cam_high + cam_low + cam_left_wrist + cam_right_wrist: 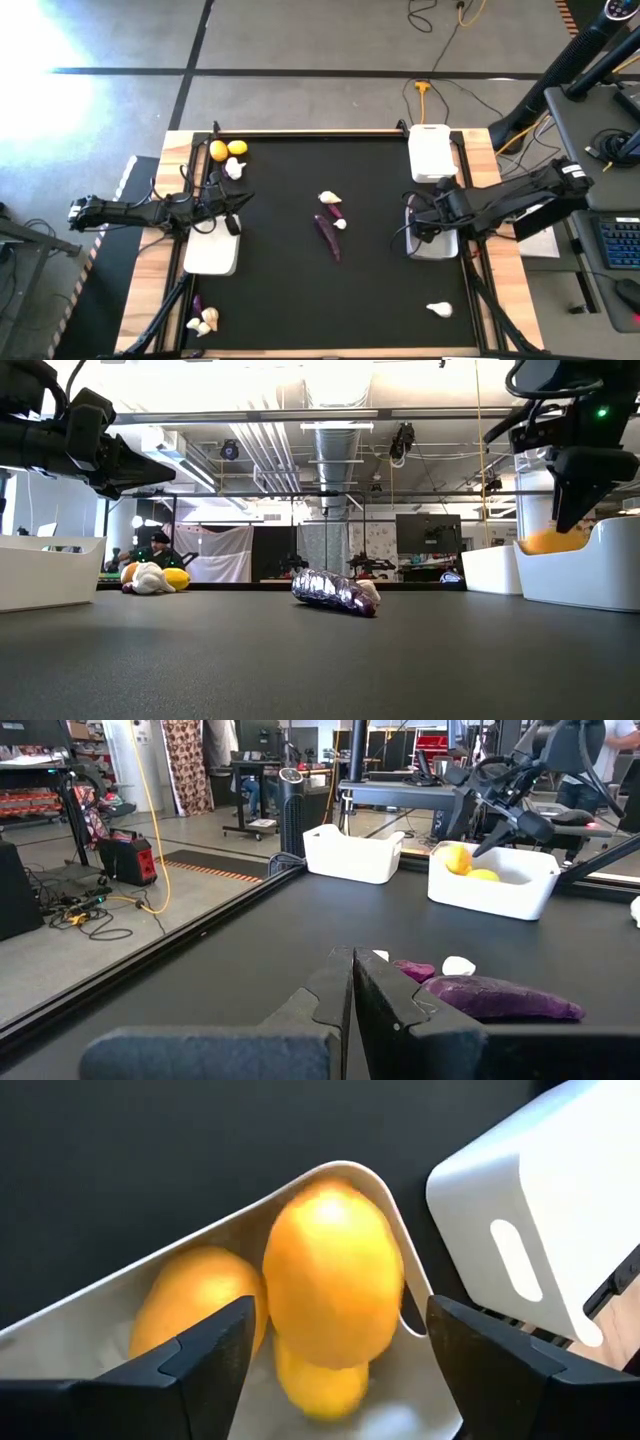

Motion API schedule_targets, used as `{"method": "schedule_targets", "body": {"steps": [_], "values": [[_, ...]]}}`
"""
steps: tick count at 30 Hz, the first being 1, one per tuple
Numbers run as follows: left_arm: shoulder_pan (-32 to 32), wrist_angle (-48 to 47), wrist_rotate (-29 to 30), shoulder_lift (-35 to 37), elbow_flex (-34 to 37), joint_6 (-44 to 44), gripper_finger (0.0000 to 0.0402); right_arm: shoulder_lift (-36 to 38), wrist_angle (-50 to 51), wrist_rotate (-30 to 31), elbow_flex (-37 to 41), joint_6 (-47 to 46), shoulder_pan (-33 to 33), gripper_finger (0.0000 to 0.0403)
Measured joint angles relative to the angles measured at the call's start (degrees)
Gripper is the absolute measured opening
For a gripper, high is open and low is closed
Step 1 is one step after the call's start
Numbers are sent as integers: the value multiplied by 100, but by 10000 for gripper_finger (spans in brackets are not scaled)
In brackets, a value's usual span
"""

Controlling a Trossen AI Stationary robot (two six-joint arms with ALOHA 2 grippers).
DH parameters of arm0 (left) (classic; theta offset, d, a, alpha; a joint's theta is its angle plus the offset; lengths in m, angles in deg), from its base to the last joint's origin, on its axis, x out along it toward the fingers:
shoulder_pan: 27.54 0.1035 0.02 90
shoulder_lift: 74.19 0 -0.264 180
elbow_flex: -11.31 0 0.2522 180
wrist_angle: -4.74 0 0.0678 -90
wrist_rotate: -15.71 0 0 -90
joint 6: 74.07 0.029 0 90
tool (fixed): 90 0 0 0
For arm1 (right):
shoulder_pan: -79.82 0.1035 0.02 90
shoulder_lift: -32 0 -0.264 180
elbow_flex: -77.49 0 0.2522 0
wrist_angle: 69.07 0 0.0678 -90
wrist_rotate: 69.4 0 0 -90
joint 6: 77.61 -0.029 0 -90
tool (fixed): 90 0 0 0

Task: Sort produce into baskets
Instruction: Put the garlic into the top white bin

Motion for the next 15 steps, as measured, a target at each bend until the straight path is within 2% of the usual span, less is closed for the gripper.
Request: {"method": "schedule_targets", "body": {"steps": [6, 15], "values": [[0, 2, -1, -1, 0, -1, 0, -1, 88, -139, -107, 25, 0, 323], [0, 2, -1, -1, 0, 1, 0, 3, 294, -65, -1454, 262, 1, 314]]}}
